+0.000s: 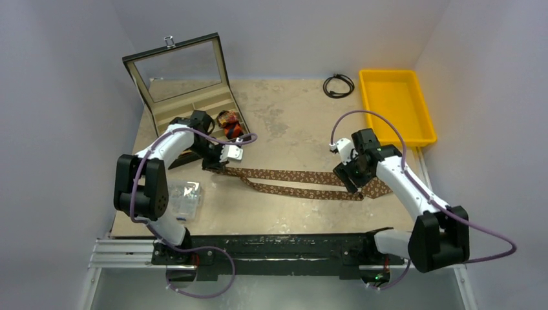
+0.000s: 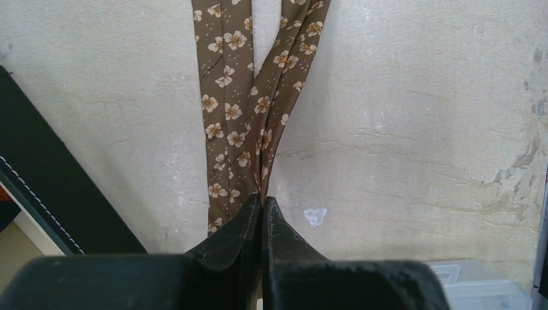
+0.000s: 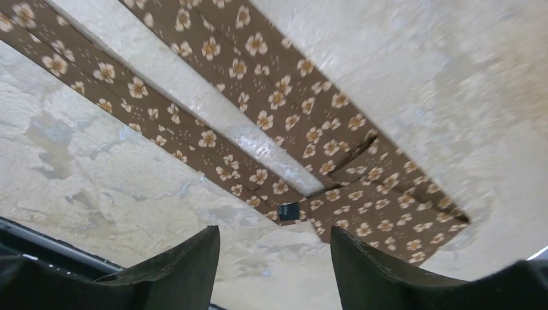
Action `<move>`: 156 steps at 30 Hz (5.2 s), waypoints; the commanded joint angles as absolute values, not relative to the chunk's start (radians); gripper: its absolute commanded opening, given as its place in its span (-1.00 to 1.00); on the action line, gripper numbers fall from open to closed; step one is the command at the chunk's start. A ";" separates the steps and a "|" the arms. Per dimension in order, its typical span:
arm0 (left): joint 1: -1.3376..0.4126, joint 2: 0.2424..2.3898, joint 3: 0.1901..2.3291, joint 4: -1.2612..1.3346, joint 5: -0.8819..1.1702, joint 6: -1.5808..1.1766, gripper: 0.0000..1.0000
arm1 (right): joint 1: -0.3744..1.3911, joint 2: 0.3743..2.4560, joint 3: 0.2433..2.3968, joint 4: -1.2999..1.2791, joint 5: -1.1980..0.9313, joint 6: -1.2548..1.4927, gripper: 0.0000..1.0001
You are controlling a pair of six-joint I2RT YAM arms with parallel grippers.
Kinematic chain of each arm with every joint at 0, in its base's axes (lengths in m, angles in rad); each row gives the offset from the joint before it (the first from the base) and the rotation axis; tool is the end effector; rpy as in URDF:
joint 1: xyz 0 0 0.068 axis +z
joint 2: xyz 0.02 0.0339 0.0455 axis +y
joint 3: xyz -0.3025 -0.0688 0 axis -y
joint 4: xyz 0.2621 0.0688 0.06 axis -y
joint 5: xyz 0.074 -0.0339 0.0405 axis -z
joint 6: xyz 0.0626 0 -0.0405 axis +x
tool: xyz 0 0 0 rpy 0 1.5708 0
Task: Roll the ties
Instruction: Flatten out the tie at the center of the board.
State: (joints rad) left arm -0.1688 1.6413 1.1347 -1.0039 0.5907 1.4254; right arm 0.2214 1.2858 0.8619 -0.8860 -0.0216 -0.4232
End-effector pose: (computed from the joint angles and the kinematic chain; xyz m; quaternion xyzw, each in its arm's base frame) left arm 0.2970 -0.0860 0.2148 0.6902 0.6619 -0.2184 0.1943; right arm 0.2278 0.0527 0.2187 -0.3154 0.9400 -0.0024 0.1305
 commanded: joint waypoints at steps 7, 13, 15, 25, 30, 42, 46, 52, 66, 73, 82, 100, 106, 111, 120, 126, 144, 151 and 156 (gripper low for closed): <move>-0.150 1.689 1.205 -1.038 0.598 1.446 -1.00 | 0.250 1.000 0.829 -0.897 -0.229 -0.898 -0.03; -0.149 1.688 1.203 -1.046 0.598 1.446 -1.00 | 0.274 0.916 0.655 -0.850 -0.224 -1.163 -0.19; -0.147 1.688 1.204 -1.046 0.599 1.446 -1.00 | 0.277 0.930 0.620 -0.827 -0.220 -1.214 -0.17; -0.147 1.681 1.206 -1.043 0.604 1.448 -1.00 | 0.278 1.082 0.512 -0.602 -0.163 -1.247 -0.10; -0.147 1.672 1.202 -1.041 0.609 1.465 -1.00 | 0.278 1.201 0.528 -0.557 -0.155 -1.245 -0.18; -0.094 1.641 1.190 -1.004 0.654 1.532 -1.00 | 0.279 1.307 0.752 -0.888 -0.289 -1.161 -1.00; -0.051 1.614 1.164 -0.986 0.688 1.586 -0.92 | 0.314 1.228 0.873 -1.073 -0.417 -1.079 -1.00; -0.030 1.601 1.123 -0.938 0.687 1.632 -0.62 | 0.387 1.305 0.983 -1.167 -0.512 -0.905 -1.00; -0.286 1.344 0.957 -0.622 0.808 1.280 -0.01 | 0.251 1.609 1.187 -1.178 -0.694 -0.783 -1.00; -0.658 1.317 0.872 -0.057 0.646 0.546 -0.01 | 0.250 1.671 1.265 -1.200 -0.880 -0.640 -1.00; -0.874 1.469 0.921 0.191 0.523 0.483 0.17 | 0.250 1.632 1.255 -1.187 -0.939 -0.580 -1.00; -0.862 1.575 1.069 0.007 0.707 0.422 -1.00 | 0.196 1.536 1.317 -1.115 -1.007 -0.464 -0.15; -0.696 1.642 1.137 0.100 0.983 -0.139 -1.00 | 0.117 1.362 1.279 -0.854 -0.950 -0.274 0.85; -0.636 1.692 1.151 0.327 1.101 -0.482 -1.00 | 0.134 1.249 1.241 -0.666 -0.944 -0.159 0.97; -0.595 1.769 1.147 0.752 1.176 -0.903 -1.00 | 0.253 1.179 1.238 -0.596 -0.876 -0.184 0.97; -0.596 1.766 1.147 0.889 1.244 -0.994 -1.00 | 0.258 1.189 1.223 -0.566 -0.779 -0.157 0.97; -0.585 1.790 1.123 1.142 1.314 -1.193 -1.00 | 0.249 1.319 1.381 -0.676 -1.099 0.036 0.78; -0.584 1.777 1.112 1.149 1.312 -1.191 -1.00 | 0.282 1.316 1.335 -0.670 -1.111 0.051 0.20; -0.556 1.738 1.068 1.060 1.287 -1.117 -1.00 | 0.282 1.306 1.357 -0.668 -1.112 0.073 -0.70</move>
State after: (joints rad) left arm -0.5873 1.7874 1.1057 1.0843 1.3006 -1.1839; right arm 0.2825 1.3346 1.3346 -0.6743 -1.0744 0.0410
